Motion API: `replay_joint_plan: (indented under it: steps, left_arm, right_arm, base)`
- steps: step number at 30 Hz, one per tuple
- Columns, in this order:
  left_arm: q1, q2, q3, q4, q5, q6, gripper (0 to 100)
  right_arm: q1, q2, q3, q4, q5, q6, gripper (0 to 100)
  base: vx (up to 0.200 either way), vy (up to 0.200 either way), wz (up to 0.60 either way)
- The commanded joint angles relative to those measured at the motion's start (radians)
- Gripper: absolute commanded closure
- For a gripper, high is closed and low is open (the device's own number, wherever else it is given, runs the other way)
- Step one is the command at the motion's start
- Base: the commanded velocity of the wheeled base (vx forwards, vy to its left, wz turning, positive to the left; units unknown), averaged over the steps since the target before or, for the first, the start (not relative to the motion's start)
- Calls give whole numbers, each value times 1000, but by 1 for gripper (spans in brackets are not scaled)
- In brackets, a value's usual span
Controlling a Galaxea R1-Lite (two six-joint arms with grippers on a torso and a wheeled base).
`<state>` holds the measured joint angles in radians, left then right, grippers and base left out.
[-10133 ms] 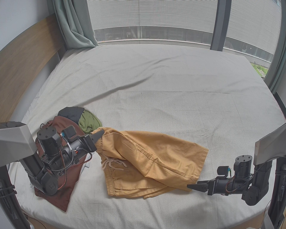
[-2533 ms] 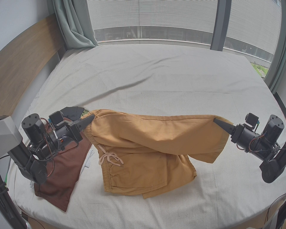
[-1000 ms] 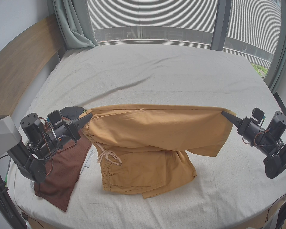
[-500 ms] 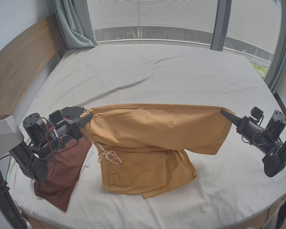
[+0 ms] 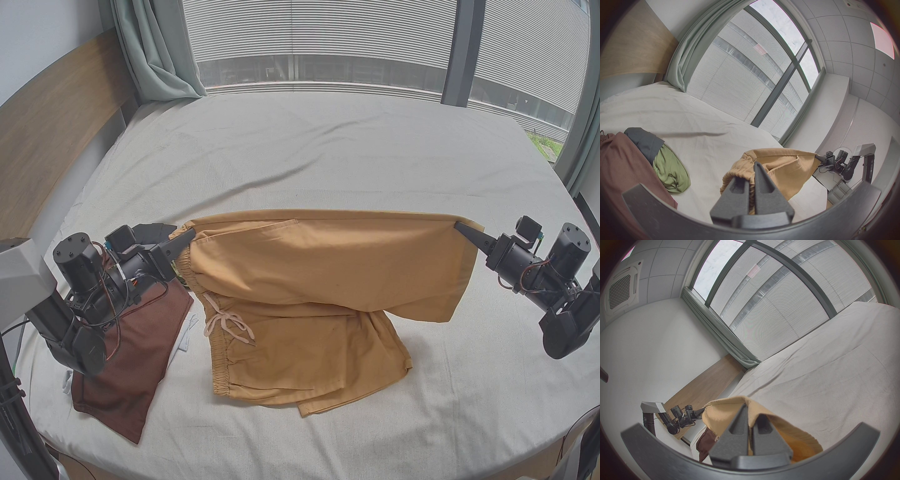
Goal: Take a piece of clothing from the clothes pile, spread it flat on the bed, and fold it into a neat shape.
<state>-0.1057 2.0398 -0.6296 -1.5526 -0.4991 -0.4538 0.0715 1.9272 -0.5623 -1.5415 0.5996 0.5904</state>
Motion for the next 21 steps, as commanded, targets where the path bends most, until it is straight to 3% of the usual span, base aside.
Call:
replay_joint_plan:
  steps: [1, 21]
  left_arm:
    - [-3, 36, -45, -1, 31, -3, 100]
    - [0, 117, -150, -1, 40, -37, 100]
  right_arm:
    - [-1, 47, -31, -2, 2, -4, 100]
    - [-1, 202, -255, 0, 0, -3, 100]
  base:
    - [0, 0, 0]
    - [0, 0, 0]
